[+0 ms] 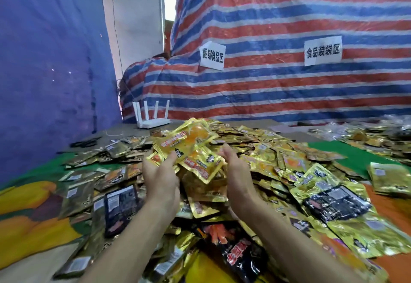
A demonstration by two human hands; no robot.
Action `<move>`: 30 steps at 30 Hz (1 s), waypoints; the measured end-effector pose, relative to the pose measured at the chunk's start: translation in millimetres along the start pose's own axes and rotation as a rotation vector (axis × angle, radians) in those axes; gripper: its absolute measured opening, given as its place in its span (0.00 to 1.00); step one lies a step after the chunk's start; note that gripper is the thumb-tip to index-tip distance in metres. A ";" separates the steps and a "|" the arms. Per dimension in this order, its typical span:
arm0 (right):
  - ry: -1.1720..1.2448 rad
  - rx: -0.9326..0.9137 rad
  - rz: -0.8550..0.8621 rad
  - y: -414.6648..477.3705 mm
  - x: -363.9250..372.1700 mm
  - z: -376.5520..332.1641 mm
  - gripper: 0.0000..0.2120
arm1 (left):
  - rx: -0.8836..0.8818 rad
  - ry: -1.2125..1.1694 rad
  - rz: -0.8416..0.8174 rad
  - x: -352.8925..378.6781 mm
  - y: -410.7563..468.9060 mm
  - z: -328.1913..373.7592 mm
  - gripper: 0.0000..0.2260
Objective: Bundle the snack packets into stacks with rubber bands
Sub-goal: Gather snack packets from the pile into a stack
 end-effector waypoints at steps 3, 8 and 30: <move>-0.063 -0.029 -0.059 -4.5 -0.3 2.1 0.15 | -0.066 0.099 -0.061 2.3 -3.7 -4.4 0.22; -0.035 -0.095 0.038 -3.4 -20.2 1.9 0.05 | -0.008 0.477 -0.239 1.0 -0.7 6.8 0.14; 0.031 -0.390 -0.030 -16.4 -11.1 -4.2 0.25 | 0.083 0.584 -0.512 15.8 -23.1 6.2 0.09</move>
Point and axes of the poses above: each hand's wrist, its own y-axis towards the middle knuckle, its own x-axis out of the palm, z = x × y, the point moved 4 cm from there along y, towards the middle knuckle, and after that the axes turned 3 degrees about x, right-handed, at the moved point
